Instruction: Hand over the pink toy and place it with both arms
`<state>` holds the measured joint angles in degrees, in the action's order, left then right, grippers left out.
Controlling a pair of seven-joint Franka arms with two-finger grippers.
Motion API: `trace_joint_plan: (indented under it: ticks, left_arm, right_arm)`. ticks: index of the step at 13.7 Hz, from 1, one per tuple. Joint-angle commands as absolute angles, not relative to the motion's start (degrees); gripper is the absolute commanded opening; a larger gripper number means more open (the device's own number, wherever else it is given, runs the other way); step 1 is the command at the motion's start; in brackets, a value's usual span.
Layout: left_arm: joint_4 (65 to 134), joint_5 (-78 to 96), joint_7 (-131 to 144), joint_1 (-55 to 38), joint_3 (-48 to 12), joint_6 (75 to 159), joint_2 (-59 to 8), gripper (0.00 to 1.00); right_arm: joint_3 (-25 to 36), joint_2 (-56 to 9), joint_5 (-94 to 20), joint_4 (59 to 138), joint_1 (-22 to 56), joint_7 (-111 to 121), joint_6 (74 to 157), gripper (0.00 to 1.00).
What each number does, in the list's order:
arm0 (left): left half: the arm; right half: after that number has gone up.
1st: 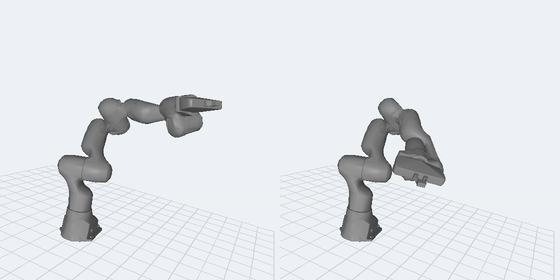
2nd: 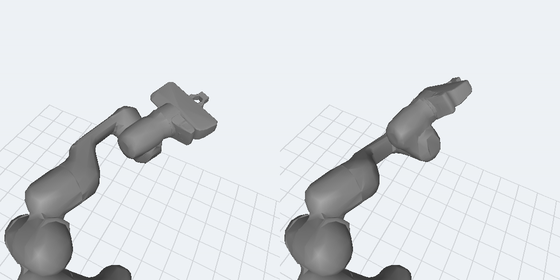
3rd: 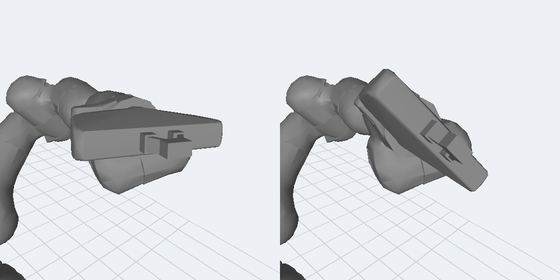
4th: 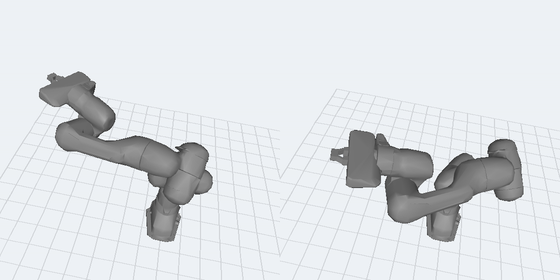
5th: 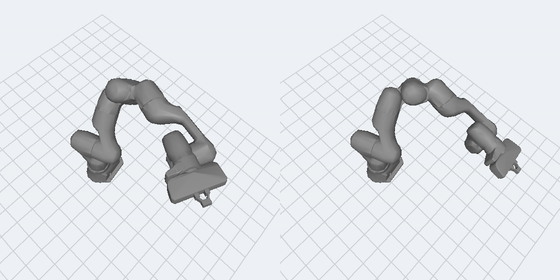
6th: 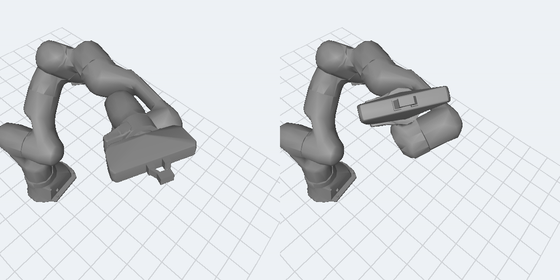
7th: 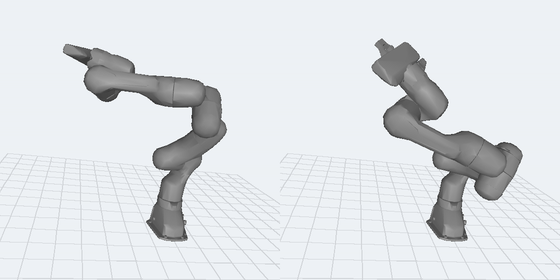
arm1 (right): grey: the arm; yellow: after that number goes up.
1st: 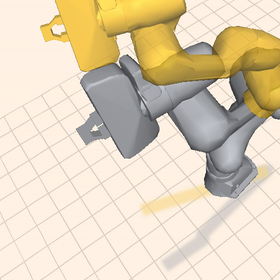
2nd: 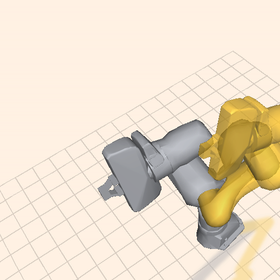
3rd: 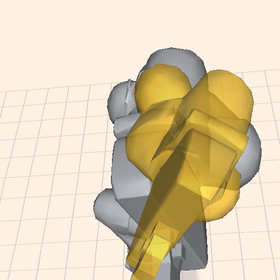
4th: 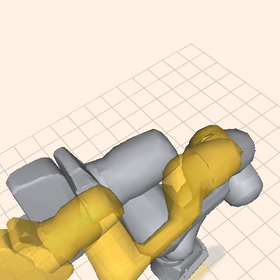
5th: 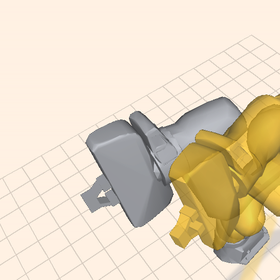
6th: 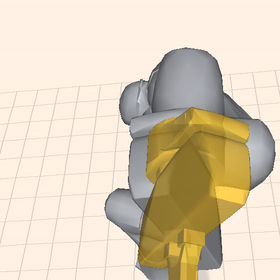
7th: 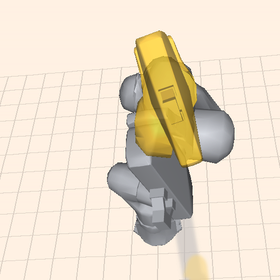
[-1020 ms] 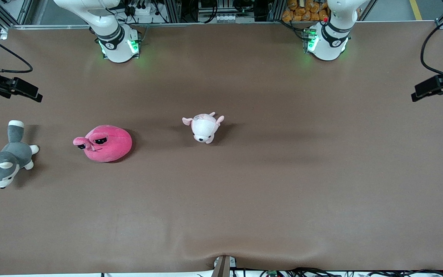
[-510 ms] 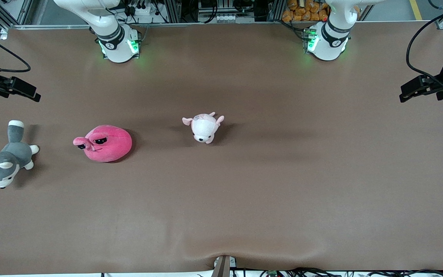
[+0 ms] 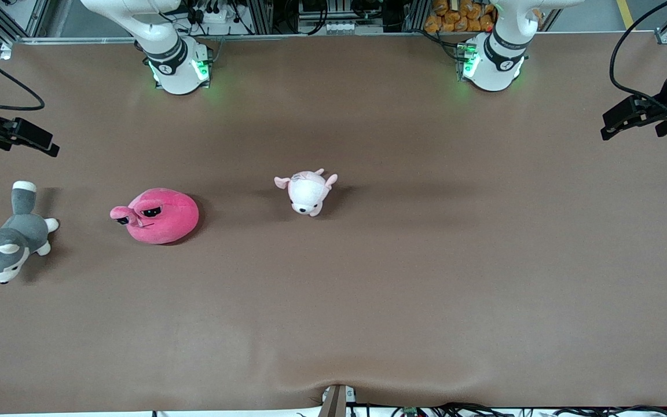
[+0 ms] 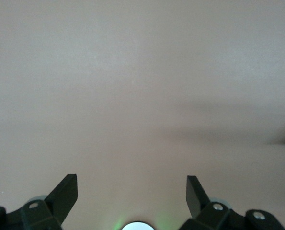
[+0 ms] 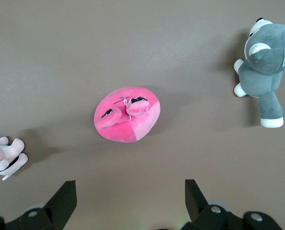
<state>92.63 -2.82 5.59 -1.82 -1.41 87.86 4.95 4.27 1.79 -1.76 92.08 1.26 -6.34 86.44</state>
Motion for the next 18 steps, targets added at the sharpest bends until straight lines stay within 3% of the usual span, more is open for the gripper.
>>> trace_joint_plan:
  ticks: [1,8,13,18]
  left_arm:
    - [96.0,-1.2,8.9,-2.5,-2.5,90.4,7.6,1.00]
    - [96.2,0.5,9.8,-2.4,-3.2,89.6,7.1,1.00]
    - [89.8,-0.3,9.7,-1.9,-2.8,84.0,4.2,1.00]
    - [89.4,-0.6,9.8,-1.8,-2.6,83.4,3.6,1.00]
  right_arm:
    - [4.3,1.3,-0.8,90.8,1.0,-6.8,86.1,1.00]
    - [4.2,1.2,-0.8,90.8,1.1,-6.9,86.1,1.00]
    - [4.2,1.1,-0.9,90.8,1.6,-6.9,86.1,1.00]
    - [4.1,1.1,-0.9,90.5,1.7,-6.9,86.0,1.00]
